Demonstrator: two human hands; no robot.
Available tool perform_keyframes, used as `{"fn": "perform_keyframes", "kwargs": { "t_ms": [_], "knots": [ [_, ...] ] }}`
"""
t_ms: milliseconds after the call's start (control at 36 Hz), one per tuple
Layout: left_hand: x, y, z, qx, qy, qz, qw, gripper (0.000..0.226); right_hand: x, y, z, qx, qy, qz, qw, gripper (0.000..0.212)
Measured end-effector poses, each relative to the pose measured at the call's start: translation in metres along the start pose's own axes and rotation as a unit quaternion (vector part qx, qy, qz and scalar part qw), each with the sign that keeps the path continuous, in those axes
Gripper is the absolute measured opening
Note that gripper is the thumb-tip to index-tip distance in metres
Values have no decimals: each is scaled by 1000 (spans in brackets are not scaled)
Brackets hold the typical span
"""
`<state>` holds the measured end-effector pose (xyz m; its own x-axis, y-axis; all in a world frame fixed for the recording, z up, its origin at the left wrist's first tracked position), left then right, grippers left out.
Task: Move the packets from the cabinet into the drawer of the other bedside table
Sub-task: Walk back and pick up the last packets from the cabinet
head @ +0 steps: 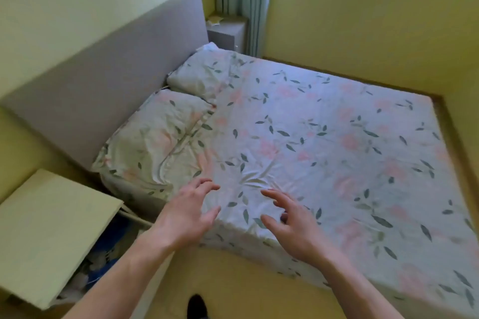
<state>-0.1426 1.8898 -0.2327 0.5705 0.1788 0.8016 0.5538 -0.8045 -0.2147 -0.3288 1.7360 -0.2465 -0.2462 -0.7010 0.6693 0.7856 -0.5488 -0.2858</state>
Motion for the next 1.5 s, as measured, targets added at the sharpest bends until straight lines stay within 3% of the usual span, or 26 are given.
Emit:
{"fn": "perform_keyframes", "kwargs": {
  "t_ms": [306,556,972,1278,1500],
  "knots": [
    [-147,25,-280,-167,9,49,985,50,184,-165,-205,-102,-7,-123,987,59],
    [-245,40,-430,-275,73,114,952,49,291,-257,-310,-150,24,-209,966,59],
    [-399,132,-655,-348,114,143,919,51,482,-326,-502,-223,43,-289,930,59],
    [-524,164,-870,-411,78,180,890,48,598,-386,-652,-275,93,-358,888,55],
    [-617,177,-1008,-408,62,166,896,50,696,-402,-788,-247,119,-359,892,51]
  ]
}}
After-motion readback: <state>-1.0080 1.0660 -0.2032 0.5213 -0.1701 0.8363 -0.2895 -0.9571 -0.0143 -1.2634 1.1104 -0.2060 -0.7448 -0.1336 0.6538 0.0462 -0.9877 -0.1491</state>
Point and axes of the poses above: each hand's wrist, its own y-axis towards the middle knuckle, its own x-axis out of the back of the hand, z = x × y, the point moved 3 cm from there along y, towards the middle knuckle, and after that the axes turned 5 degrees about -y, right-handed, at the moved point
